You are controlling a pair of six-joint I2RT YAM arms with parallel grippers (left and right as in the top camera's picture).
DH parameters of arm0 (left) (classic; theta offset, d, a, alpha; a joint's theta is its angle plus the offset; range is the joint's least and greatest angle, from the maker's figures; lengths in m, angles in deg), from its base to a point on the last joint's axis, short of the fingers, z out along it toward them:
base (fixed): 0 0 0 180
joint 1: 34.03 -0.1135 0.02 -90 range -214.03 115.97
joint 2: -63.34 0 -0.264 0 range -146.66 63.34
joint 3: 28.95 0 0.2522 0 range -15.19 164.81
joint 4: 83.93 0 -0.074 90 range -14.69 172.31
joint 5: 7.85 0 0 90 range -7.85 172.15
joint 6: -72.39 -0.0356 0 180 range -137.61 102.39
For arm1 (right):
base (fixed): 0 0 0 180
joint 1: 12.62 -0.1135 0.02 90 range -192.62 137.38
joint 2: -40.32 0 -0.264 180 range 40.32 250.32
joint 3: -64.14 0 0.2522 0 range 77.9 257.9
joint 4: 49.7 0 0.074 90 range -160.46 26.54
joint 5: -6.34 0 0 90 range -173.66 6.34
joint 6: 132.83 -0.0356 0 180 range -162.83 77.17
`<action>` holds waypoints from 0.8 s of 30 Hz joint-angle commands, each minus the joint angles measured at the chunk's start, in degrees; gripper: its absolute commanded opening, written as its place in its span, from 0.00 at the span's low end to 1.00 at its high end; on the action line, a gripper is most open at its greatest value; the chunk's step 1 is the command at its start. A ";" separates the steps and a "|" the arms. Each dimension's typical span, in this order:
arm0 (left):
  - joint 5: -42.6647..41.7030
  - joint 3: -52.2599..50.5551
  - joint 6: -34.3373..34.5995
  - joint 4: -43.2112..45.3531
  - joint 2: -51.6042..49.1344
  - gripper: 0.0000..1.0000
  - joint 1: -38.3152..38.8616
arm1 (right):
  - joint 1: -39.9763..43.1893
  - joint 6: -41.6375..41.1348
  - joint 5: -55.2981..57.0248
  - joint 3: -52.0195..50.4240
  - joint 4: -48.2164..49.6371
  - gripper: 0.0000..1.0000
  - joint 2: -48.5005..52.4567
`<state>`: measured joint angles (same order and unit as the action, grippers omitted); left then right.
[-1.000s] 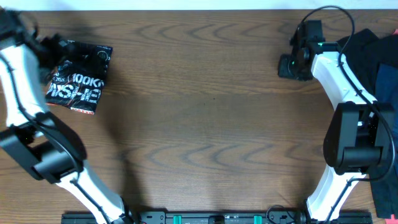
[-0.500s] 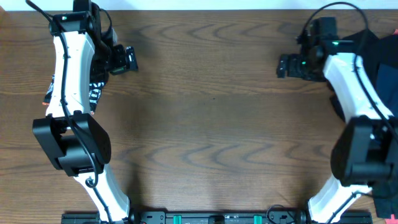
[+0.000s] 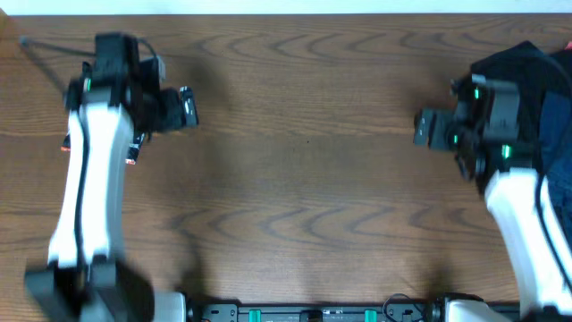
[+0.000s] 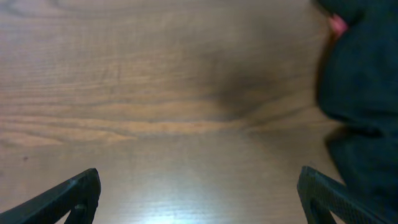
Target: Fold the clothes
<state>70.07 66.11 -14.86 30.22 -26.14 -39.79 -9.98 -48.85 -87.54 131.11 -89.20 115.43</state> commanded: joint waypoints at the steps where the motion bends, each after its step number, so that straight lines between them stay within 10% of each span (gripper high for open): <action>1: 0.15 -13.81 -0.55 8.39 13.40 0.98 0.11 | 0.31 -1.68 5.22 -7.23 3.21 0.99 -8.98; 8: 0.13 -32.17 -0.55 27.52 31.21 0.98 0.11 | 0.31 -1.64 7.08 -12.72 2.95 0.99 -17.25; 24: 0.15 -33.33 -0.57 25.57 33.20 0.98 0.11 | 0.31 -1.64 7.08 -12.72 -1.53 0.99 -17.07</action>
<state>70.14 32.91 -14.89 55.81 7.09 -39.79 -9.96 -49.84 -81.24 118.91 -90.68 98.45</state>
